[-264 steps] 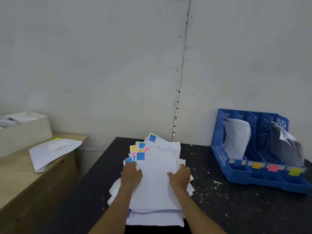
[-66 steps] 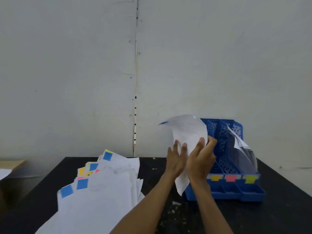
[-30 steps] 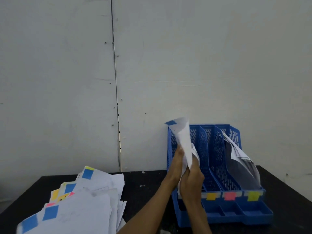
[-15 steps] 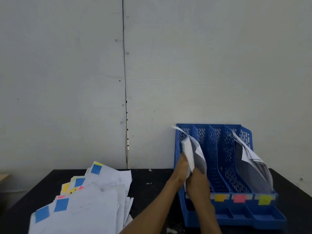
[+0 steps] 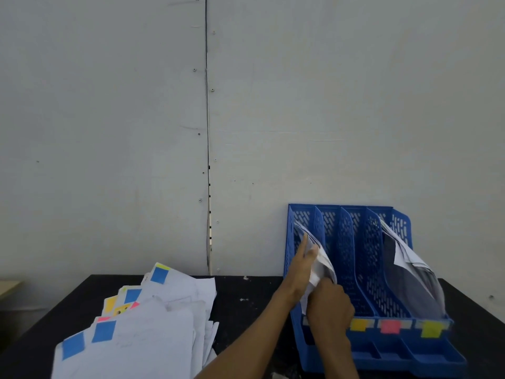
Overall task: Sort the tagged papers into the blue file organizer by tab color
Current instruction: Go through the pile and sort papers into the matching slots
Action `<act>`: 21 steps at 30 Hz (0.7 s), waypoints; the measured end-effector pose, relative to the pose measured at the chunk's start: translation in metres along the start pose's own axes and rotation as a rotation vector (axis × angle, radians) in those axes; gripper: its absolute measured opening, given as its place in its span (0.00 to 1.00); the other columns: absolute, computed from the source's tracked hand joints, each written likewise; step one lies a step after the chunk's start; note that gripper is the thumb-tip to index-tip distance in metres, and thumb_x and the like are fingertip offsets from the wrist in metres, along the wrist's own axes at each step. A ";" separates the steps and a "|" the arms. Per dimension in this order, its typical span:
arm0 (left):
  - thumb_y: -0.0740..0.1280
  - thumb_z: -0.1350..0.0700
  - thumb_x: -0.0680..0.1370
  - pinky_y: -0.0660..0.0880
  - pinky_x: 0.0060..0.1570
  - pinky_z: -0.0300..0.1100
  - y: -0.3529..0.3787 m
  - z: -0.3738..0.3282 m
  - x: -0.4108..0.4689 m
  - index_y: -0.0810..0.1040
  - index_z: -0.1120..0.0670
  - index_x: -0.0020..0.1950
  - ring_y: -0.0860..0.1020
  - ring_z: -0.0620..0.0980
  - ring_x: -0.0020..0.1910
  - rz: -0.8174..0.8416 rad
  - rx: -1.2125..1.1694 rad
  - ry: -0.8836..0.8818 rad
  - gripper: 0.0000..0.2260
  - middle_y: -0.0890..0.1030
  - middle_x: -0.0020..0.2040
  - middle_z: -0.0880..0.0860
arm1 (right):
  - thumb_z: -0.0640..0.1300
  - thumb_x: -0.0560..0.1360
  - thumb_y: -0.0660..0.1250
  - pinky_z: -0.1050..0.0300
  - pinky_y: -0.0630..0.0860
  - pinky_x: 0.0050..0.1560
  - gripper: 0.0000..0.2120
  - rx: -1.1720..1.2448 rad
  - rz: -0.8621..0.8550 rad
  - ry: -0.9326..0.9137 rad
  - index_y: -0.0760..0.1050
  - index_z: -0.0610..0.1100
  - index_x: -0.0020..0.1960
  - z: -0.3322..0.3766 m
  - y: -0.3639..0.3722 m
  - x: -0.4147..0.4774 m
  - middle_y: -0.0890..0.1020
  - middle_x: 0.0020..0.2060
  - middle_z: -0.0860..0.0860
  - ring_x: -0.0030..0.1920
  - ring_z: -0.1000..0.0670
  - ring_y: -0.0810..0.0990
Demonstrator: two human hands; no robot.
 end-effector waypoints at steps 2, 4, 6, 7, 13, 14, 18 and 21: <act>0.60 0.38 0.78 0.57 0.71 0.40 -0.005 0.003 0.002 0.49 0.47 0.79 0.57 0.45 0.75 -0.021 0.001 0.003 0.35 0.54 0.77 0.45 | 0.45 0.81 0.59 0.56 0.76 0.38 0.07 0.060 -0.016 -0.017 0.74 0.43 0.52 0.001 0.000 0.001 0.81 0.45 0.47 0.41 0.50 0.80; 0.54 0.47 0.84 0.58 0.71 0.43 -0.007 0.004 0.003 0.49 0.47 0.79 0.57 0.49 0.76 -0.032 0.006 0.010 0.25 0.54 0.79 0.49 | 0.44 0.81 0.60 0.55 0.73 0.33 0.10 0.274 -0.145 -0.061 0.73 0.40 0.58 0.007 -0.014 0.003 0.82 0.41 0.44 0.37 0.46 0.80; 0.52 0.49 0.85 0.60 0.71 0.45 -0.008 -0.002 0.000 0.49 0.46 0.79 0.58 0.47 0.75 -0.041 0.029 0.021 0.23 0.55 0.78 0.50 | 0.41 0.79 0.63 0.53 0.76 0.33 0.15 0.441 -0.257 -0.100 0.73 0.38 0.64 0.009 -0.025 0.006 0.82 0.39 0.41 0.35 0.43 0.81; 0.51 0.49 0.85 0.60 0.71 0.45 -0.010 -0.003 -0.001 0.50 0.46 0.79 0.59 0.45 0.73 -0.052 0.046 0.027 0.23 0.56 0.78 0.50 | 0.40 0.78 0.64 0.52 0.76 0.34 0.16 0.450 -0.286 -0.106 0.72 0.37 0.65 0.006 -0.025 0.009 0.81 0.40 0.40 0.37 0.42 0.81; 0.55 0.49 0.84 0.64 0.71 0.42 -0.036 0.001 -0.013 0.63 0.49 0.76 0.66 0.39 0.70 -0.123 0.062 0.065 0.20 0.66 0.74 0.46 | 0.39 0.74 0.70 0.48 0.76 0.48 0.25 0.474 -0.238 -0.075 0.68 0.37 0.68 0.004 -0.026 0.009 0.78 0.55 0.37 0.49 0.41 0.79; 0.55 0.49 0.84 0.68 0.68 0.39 -0.043 0.002 -0.017 0.68 0.49 0.73 0.69 0.35 0.66 -0.130 0.065 0.071 0.18 0.70 0.71 0.44 | 0.40 0.74 0.71 0.52 0.76 0.47 0.27 0.513 -0.291 -0.105 0.67 0.38 0.70 0.012 -0.038 0.003 0.77 0.56 0.38 0.46 0.45 0.78; 0.55 0.48 0.84 0.68 0.52 0.23 -0.087 0.002 -0.038 0.73 0.44 0.64 0.72 0.22 0.51 -0.215 0.192 0.099 0.12 0.74 0.58 0.34 | 0.39 0.74 0.70 0.65 0.74 0.39 0.26 0.655 -0.468 -0.296 0.67 0.41 0.69 0.048 -0.073 -0.021 0.73 0.56 0.48 0.39 0.55 0.76; 0.58 0.51 0.83 0.70 0.57 0.25 -0.142 0.009 -0.058 0.75 0.49 0.65 0.74 0.31 0.56 -0.384 0.353 0.133 0.12 0.76 0.61 0.43 | 0.38 0.73 0.70 0.72 0.74 0.36 0.20 0.678 -0.389 -0.373 0.73 0.39 0.64 0.073 -0.055 -0.037 0.76 0.48 0.52 0.37 0.56 0.77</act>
Point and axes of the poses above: each hand's wrist, its own x-axis towards the middle knuckle, its own y-axis out of the palm, z = x × y, the point moved 10 cm from there along x, towards the middle knuckle
